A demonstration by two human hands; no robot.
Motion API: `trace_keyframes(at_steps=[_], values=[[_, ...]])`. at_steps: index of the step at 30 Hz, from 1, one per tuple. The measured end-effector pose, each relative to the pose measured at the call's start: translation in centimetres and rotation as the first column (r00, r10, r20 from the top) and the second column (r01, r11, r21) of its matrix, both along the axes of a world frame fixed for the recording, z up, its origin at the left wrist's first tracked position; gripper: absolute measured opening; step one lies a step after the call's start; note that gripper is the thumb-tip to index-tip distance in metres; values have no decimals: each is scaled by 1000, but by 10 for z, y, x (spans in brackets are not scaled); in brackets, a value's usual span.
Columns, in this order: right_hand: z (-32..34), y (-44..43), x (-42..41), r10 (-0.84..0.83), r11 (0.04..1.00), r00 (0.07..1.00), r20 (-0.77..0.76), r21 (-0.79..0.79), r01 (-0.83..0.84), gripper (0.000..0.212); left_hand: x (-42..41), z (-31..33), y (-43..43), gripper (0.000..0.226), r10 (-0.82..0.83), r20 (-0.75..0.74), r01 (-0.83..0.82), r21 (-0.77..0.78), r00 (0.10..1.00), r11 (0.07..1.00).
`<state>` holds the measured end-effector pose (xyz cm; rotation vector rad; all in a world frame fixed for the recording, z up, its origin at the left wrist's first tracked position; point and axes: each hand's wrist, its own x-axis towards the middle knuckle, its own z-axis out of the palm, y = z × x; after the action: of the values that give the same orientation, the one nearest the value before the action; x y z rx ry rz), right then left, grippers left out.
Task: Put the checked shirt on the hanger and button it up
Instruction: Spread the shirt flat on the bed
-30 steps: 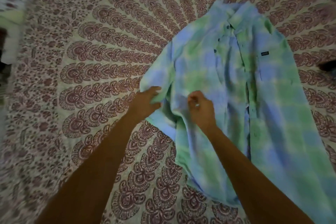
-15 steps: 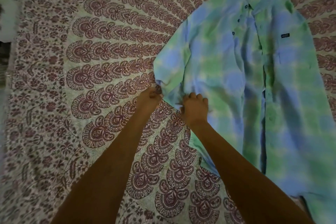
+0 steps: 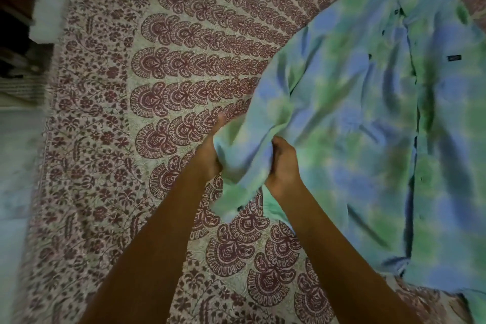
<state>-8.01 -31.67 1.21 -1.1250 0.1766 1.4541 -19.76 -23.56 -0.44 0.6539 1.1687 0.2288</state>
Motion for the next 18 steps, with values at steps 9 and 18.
trace_keyframes(at_steps=[9, 18], values=[[-29, 4, -33, 166, 960, 968, 189, -256, -115, 46, -67, 11, 22, 37, -546, -255, 584, 100, 798, 806], [-20, 31, -108, 339, 909, 937, -89, -226, -350, 16, -124, 24, 79, 21, 303, -663, 293, 630, 684, 719]])
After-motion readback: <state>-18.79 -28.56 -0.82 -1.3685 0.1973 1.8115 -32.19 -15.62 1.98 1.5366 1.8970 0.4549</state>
